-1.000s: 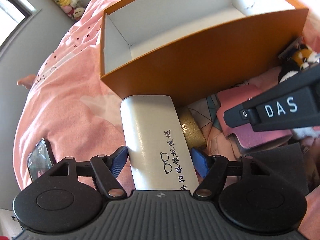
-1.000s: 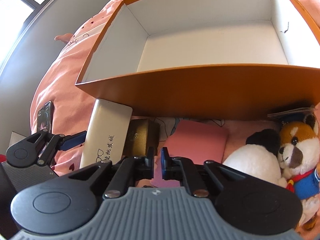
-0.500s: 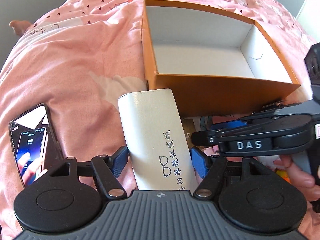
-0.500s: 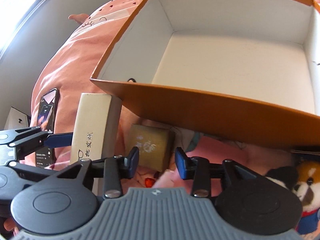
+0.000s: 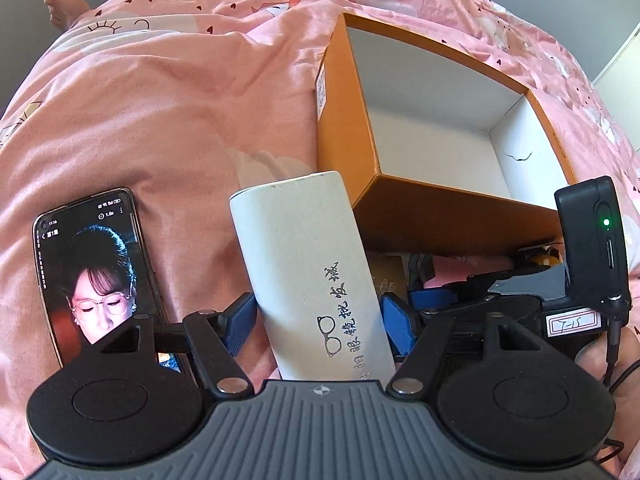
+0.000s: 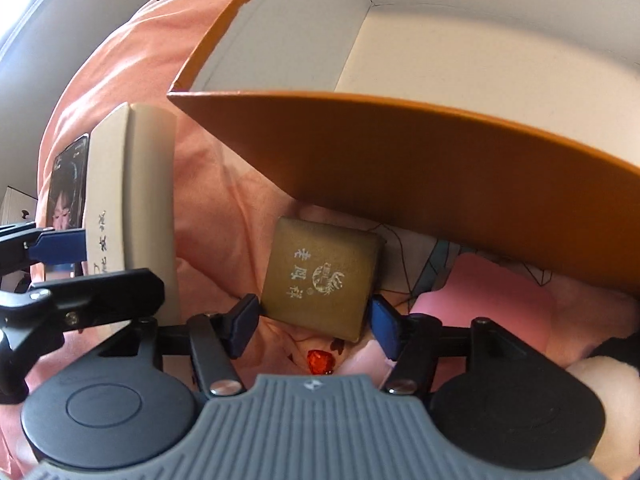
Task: Organize objects
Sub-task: 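Grasp the small gold box with the right gripper while the left gripper lifts the white case, then carry both items over the orange box while the left gripper lowers and releases the white case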
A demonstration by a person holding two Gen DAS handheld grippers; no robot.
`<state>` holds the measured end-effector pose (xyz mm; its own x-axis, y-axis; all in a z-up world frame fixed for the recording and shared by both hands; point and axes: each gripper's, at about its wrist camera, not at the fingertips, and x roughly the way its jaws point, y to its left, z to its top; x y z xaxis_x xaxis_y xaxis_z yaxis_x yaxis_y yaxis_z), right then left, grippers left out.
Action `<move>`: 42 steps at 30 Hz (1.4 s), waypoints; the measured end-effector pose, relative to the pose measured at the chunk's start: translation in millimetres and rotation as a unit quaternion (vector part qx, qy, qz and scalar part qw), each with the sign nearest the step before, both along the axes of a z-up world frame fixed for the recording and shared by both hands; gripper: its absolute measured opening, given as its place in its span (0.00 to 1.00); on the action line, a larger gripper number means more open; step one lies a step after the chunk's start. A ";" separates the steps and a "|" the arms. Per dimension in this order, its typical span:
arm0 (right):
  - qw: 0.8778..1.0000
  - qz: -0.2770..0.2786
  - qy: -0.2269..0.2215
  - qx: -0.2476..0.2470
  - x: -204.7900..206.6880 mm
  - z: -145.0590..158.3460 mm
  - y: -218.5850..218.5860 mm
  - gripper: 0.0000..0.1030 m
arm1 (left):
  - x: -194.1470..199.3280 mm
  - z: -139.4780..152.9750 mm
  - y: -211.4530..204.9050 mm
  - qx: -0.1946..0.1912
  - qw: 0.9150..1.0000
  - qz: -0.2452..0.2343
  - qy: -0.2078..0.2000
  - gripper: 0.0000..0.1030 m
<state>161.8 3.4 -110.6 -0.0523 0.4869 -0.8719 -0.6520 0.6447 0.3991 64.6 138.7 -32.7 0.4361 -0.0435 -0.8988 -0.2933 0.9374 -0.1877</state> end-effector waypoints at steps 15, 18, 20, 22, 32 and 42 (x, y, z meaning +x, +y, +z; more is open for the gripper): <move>0.999 -0.040 -0.008 0.016 -2.6 -14.5 -1.1 0.65 | -4.8 -3.6 11.0 -0.015 1.000 0.021 -0.002 0.76; 0.999 -0.037 -0.016 0.015 -6.9 -9.3 -4.0 0.64 | -5.8 1.3 6.4 -0.008 1.000 0.014 -0.011 0.76; 0.999 -0.039 -0.016 0.020 -9.1 -3.5 -8.2 0.64 | -6.0 5.0 3.2 -0.006 1.000 0.009 -0.017 0.76; 0.999 -0.040 -0.021 0.029 -11.5 7.6 -12.8 0.64 | -6.7 9.0 -1.0 0.001 1.000 0.002 -0.023 0.76; 0.991 -0.066 -0.077 0.088 -23.8 85.0 -62.7 0.63 | -6.3 43.3 -24.2 -0.007 0.996 -0.040 -0.074 0.69; 0.974 -0.106 -0.144 0.139 -8.7 163.6 -125.8 0.63 | 10.3 82.2 -48.8 0.010 0.989 -0.088 -0.121 0.67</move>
